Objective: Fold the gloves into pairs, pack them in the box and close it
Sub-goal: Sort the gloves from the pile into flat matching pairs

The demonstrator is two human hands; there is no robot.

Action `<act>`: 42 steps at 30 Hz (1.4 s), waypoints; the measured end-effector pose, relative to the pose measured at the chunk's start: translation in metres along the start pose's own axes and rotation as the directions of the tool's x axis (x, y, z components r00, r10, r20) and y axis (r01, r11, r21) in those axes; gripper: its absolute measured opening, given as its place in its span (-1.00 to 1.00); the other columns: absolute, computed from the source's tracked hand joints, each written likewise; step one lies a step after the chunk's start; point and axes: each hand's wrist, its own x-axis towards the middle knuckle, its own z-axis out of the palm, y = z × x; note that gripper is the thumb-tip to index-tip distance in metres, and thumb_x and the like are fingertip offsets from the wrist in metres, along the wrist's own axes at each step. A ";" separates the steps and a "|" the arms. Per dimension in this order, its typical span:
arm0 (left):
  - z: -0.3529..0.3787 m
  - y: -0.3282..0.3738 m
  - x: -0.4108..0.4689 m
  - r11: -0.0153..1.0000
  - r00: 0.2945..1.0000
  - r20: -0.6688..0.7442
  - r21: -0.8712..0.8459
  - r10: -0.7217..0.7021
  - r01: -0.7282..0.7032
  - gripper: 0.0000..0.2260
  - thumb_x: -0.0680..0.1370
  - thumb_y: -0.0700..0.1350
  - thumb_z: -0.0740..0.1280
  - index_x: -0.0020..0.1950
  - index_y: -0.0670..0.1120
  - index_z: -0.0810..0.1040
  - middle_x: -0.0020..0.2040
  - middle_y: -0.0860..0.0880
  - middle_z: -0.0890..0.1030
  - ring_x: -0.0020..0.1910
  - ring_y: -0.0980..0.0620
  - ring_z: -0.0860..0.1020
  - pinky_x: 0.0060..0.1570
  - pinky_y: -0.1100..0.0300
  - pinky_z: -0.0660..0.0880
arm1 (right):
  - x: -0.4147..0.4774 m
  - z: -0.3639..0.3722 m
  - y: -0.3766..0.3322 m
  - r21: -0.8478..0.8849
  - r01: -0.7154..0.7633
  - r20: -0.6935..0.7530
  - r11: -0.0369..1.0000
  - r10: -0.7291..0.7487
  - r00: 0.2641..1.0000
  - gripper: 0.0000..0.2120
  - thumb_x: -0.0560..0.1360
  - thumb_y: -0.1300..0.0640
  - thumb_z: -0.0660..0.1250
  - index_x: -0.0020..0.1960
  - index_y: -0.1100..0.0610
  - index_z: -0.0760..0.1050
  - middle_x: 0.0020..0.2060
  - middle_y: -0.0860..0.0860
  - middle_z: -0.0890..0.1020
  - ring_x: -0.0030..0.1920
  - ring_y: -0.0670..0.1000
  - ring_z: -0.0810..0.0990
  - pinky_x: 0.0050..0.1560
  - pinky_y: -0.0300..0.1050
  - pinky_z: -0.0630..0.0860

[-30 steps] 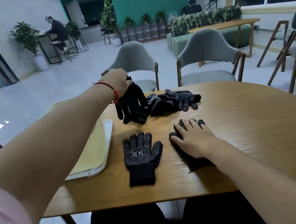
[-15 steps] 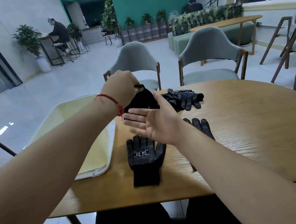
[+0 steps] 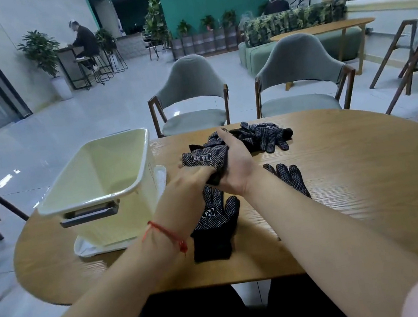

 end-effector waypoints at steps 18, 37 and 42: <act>0.009 -0.007 -0.096 0.931 0.991 -0.088 -0.360 -0.097 0.059 -0.70 0.57 -0.35 0.46 0.24 -0.05 0.68 0.16 0.10 0.68 0.18 0.17 0.64 0.19 0.16 0.57 | 0.008 -0.030 0.036 -0.169 -0.077 -0.183 0.982 0.046 0.982 -0.50 0.67 0.00 0.17 -0.11 0.35 0.70 -0.08 0.29 0.72 -0.11 0.26 0.75 0.14 0.17 0.63; 0.009 -0.004 -0.096 0.945 0.998 0.055 -0.326 -0.017 0.034 -0.68 0.47 -0.33 0.42 0.13 0.01 0.66 0.04 0.19 0.64 0.06 0.20 0.60 0.09 0.22 0.54 | 0.012 -0.022 0.017 -0.297 -0.079 -0.233 0.952 0.008 0.973 -0.38 0.65 -0.08 0.29 0.59 0.20 0.23 0.37 0.36 0.59 0.42 0.38 0.57 0.47 0.35 0.43; 0.010 -0.006 -0.096 0.943 0.997 0.074 -0.332 -0.006 0.030 -0.69 0.47 -0.31 0.41 0.12 0.02 0.66 0.04 0.19 0.64 0.07 0.17 0.61 0.09 0.14 0.56 | 0.011 -0.028 0.013 -0.386 -0.082 -0.300 0.919 -0.041 0.953 -0.45 0.65 -0.03 0.33 0.57 0.10 0.29 0.35 0.25 0.62 0.27 0.32 0.66 0.25 0.25 0.61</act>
